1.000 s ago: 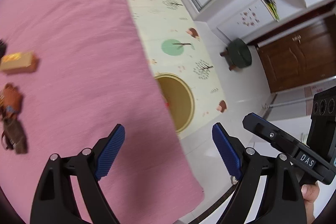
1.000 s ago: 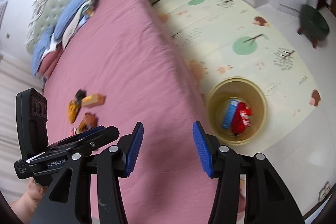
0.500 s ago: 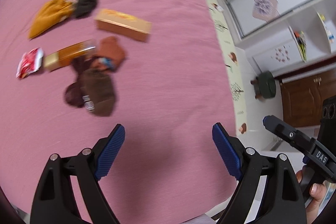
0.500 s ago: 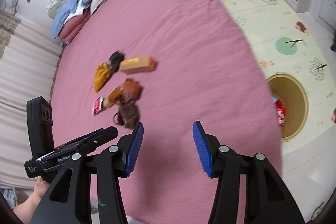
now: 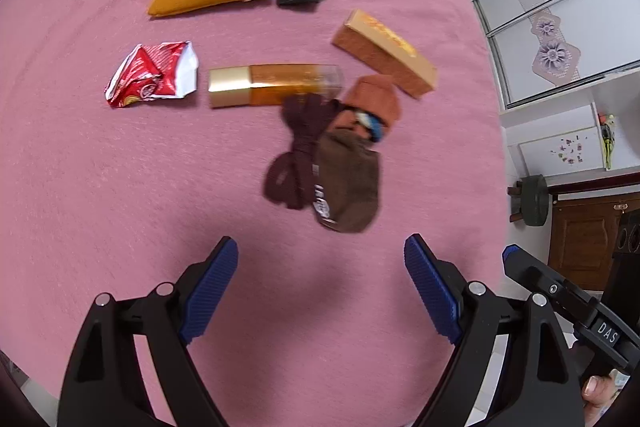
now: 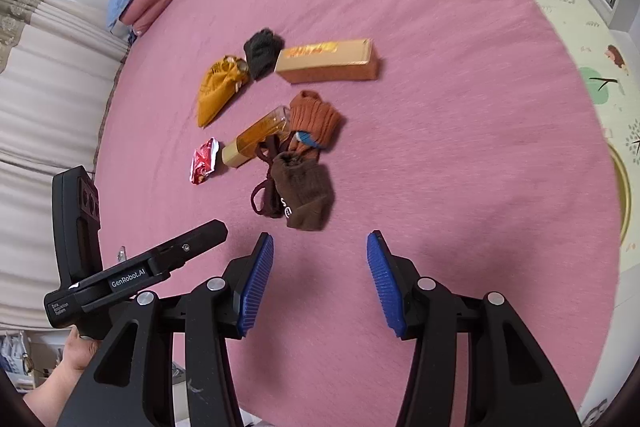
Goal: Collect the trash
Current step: 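Return both tools to the brown socks on the bed, then grasp the dark brown sock with the left tool while the right tool grasps the brown sock, then carry both socks to the yellow bin and open both tools to drop them, then move both tools back toward the remaining items on the bed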
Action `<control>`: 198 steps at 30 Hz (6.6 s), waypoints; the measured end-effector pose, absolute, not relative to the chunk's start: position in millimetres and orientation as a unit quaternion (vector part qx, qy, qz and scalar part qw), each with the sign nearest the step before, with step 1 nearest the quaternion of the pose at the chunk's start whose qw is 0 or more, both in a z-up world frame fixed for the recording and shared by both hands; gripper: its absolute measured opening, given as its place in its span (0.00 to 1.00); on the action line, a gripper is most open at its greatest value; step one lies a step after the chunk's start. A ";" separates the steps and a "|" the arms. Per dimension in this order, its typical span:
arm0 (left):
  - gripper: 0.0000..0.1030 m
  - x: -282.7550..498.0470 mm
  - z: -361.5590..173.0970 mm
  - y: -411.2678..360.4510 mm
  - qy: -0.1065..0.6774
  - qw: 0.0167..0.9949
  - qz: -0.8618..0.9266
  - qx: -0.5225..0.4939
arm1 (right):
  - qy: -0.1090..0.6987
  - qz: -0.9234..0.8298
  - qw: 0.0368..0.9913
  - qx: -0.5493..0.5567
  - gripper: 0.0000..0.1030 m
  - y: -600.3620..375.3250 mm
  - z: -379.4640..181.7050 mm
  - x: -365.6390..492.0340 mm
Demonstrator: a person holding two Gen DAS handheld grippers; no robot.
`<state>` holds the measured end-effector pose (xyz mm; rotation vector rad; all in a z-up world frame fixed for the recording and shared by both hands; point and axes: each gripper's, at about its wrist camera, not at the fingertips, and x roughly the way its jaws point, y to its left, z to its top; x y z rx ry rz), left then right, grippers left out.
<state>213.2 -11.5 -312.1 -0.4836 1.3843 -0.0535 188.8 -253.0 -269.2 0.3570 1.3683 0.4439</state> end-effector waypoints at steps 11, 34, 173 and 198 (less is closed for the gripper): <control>0.83 249.0 -367.8 21.1 0.640 0.724 -0.021 -0.255 | 0.658 0.195 0.711 0.154 0.47 -213.4 -330.3 220.4; 0.85 276.9 -396.0 -5.0 0.647 0.720 -0.057 -0.245 | 0.671 0.176 0.698 0.180 0.05 -238.6 -366.2 228.8; 0.92 229.6 -266.0 -60.9 0.617 0.767 -0.116 -0.132 | 0.603 0.151 0.758 0.200 0.72 -295.9 -230.8 182.7; 0.92 342.7 -364.9 -6.4 0.640 0.748 -0.171 0.030 | 0.643 0.111 0.725 0.221 0.71 -210.9 -330.0 278.5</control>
